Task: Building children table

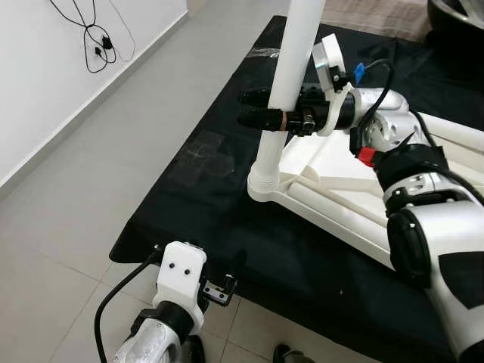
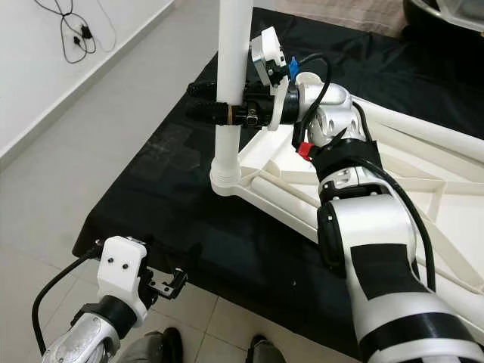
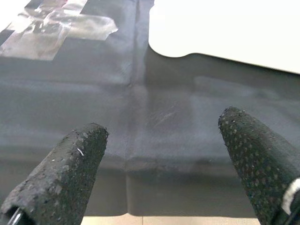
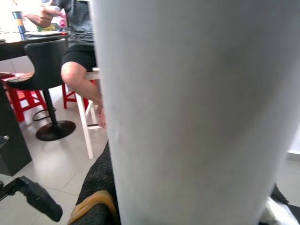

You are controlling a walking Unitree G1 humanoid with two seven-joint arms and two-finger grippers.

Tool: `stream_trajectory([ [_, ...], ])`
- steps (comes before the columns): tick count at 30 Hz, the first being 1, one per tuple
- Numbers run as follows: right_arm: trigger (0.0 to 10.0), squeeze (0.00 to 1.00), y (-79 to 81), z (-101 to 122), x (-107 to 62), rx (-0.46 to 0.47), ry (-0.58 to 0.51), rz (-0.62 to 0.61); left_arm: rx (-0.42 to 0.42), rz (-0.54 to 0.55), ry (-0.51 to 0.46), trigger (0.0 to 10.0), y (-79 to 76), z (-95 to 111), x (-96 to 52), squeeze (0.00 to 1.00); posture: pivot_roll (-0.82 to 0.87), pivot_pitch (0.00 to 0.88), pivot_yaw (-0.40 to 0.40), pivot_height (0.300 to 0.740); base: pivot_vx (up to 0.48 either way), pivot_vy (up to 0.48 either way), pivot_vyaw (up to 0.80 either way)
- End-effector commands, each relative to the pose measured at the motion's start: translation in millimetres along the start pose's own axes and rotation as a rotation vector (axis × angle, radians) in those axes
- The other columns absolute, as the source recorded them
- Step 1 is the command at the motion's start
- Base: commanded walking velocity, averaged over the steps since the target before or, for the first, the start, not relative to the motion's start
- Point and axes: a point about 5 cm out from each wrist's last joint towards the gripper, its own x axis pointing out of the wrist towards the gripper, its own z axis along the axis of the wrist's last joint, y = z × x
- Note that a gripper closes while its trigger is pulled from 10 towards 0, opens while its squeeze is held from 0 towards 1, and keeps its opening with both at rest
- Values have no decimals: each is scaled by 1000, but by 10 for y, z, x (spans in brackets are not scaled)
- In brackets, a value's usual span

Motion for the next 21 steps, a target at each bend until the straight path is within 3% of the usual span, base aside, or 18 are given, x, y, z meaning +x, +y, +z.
stream_trajectory([
  [1, 10000, 0, 41, -221, 11, 77, 28, -16, -3, -4, 40, 10000, -11, -74, -11, 0, 108, 268, -28, 740, 0, 0, 0],
  [21, 10000, 0, 138, -317, 153, 75, 33, 9, -3, -2, 36, 10000, -7, -67, -6, 0, 101, 270, -28, 740, 0, 0, 0],
])
